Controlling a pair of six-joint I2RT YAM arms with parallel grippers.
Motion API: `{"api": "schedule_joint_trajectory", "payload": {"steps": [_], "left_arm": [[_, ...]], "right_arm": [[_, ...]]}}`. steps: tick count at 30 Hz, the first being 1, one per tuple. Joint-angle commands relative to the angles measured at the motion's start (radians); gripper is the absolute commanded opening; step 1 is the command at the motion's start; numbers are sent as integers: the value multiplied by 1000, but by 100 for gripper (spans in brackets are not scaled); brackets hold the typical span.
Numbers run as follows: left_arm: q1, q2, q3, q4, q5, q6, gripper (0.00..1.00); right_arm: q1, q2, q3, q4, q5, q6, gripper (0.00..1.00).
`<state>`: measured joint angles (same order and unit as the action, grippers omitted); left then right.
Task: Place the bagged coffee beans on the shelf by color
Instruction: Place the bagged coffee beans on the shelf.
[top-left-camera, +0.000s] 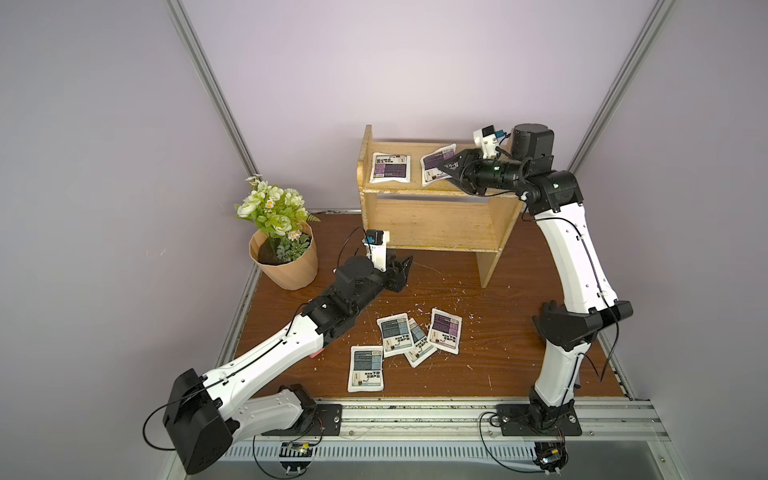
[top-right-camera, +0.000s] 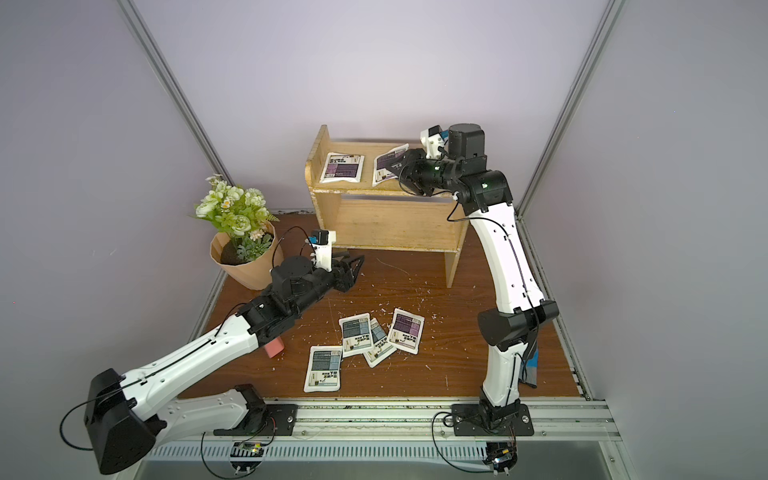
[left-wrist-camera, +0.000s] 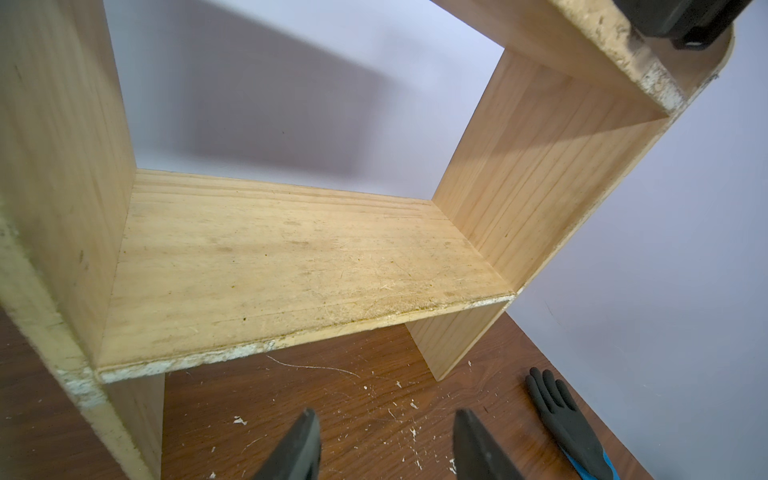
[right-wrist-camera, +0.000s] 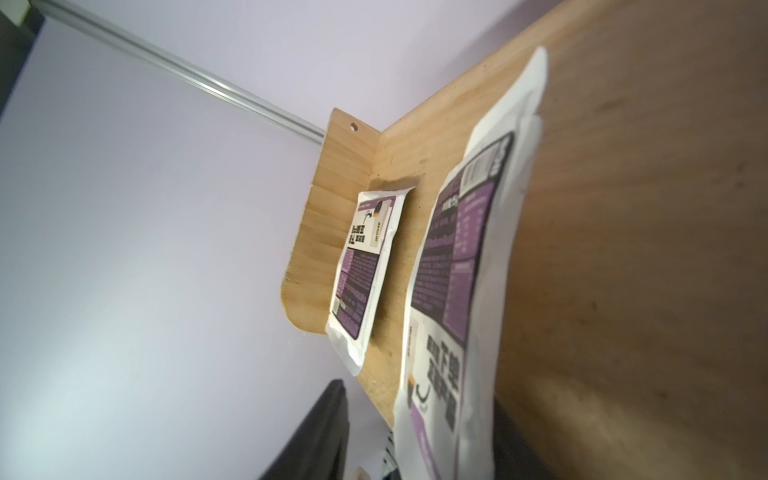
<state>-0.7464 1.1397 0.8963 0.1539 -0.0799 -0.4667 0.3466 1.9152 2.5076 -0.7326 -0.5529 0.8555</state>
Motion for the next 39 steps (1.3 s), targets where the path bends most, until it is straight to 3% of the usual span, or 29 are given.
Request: {"api": "schedule_joint_trajectory", "payload": {"steps": [1, 5, 9, 16, 20, 26, 39], "left_arm": [[-7, -13, -4, 40, -5, -14, 54], [-8, -8, -6, 48, 0, -17, 54], [-8, -1, -7, 60, 9, -23, 54], [-8, 9, -9, 76, 16, -34, 54], [-8, 17, -5, 78, 20, -36, 54], [-8, 22, -1, 65, 26, -35, 54], [-8, 51, 20, 47, 36, 2, 54]], "right_arm": [[-3, -15, 14, -49, 39, -37, 60], [0, -34, 5, -80, 74, -52, 72], [8, -51, -2, -146, 189, -121, 88], [97, -5, -5, -228, 405, -258, 88], [174, 67, 89, -328, 656, -371, 88], [224, 61, 55, -355, 966, -480, 88], [227, -101, 6, -232, 846, -535, 87]]}}
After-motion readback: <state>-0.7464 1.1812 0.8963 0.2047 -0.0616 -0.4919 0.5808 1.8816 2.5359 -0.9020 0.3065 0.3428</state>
